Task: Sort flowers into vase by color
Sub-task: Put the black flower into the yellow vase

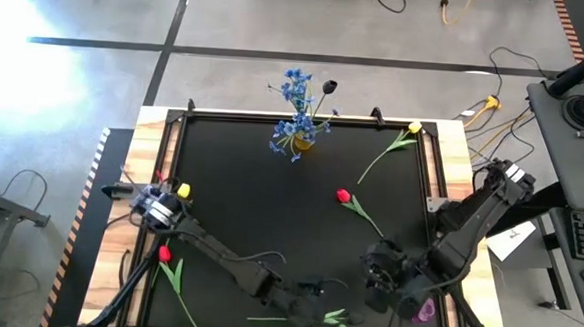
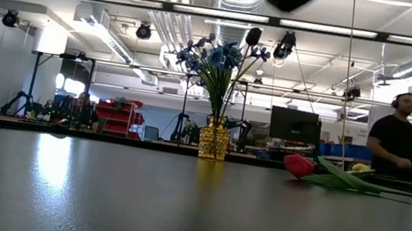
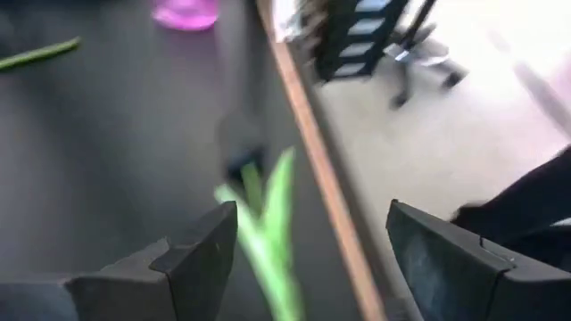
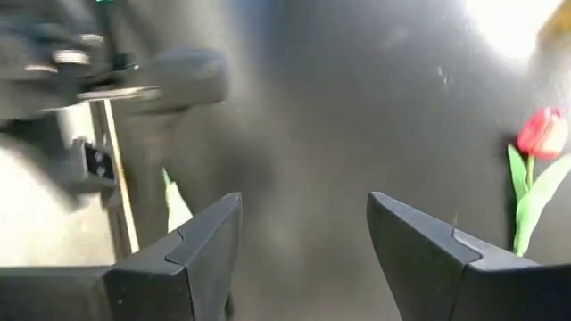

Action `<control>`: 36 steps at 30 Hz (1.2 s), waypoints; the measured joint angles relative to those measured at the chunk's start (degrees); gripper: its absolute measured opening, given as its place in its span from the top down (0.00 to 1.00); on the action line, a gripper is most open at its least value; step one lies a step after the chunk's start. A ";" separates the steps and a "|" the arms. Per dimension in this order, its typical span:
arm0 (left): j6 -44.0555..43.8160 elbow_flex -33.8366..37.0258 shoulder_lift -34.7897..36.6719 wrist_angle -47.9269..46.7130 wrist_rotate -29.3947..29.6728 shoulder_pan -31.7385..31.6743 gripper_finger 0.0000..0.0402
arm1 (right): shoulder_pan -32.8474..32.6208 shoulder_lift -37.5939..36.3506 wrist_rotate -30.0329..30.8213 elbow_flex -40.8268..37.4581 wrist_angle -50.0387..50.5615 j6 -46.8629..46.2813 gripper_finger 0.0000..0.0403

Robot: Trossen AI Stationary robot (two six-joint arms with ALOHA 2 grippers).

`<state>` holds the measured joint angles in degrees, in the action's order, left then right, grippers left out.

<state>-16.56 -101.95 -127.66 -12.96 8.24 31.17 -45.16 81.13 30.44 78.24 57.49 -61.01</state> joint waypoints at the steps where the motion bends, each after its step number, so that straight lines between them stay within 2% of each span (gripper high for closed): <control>1: 0.19 -0.61 -1.11 -1.71 0.69 -0.28 0.32 | -0.45 0.09 -0.51 0.60 1.06 -0.94 0.42; 6: -1.79 -5.20 -9.78 -4.21 -2.71 -0.71 0.32 | -3.32 -0.03 -0.88 3.06 6.04 -4.52 0.42; 11: -4.41 -16.98 -17.25 -10.23 -1.70 -0.43 0.34 | -5.97 -0.12 -0.88 5.38 11.23 -8.00 0.42; 14: -5.81 -25.72 -21.74 -18.99 1.40 -0.60 0.40 | -7.58 -0.12 -0.86 6.26 12.71 -9.76 0.42; 17: -6.21 -33.66 -26.13 -26.98 3.20 -0.70 0.51 | -8.93 -0.12 -0.88 7.01 13.51 -11.58 0.42; 20: -8.95 -30.23 -24.89 -24.65 4.60 -0.76 0.68 | -10.15 -0.12 -0.90 7.96 14.90 -13.84 0.42; 24: -10.81 -29.48 -23.76 -27.71 6.81 -0.96 0.94 | -11.47 -0.12 -0.91 9.88 17.03 -16.39 0.42; 32: -3.86 -29.13 -19.96 -32.45 12.56 -3.45 0.99 | -11.85 -0.14 -0.84 13.08 17.60 -18.96 0.42; 36: 0.99 -27.90 -14.25 -33.20 12.89 -5.55 1.00 | -11.85 -0.14 -0.44 13.39 17.55 -20.47 0.42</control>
<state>-15.57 -129.86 -141.91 -46.16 21.12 25.63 -57.01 80.99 29.99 91.63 75.05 -81.48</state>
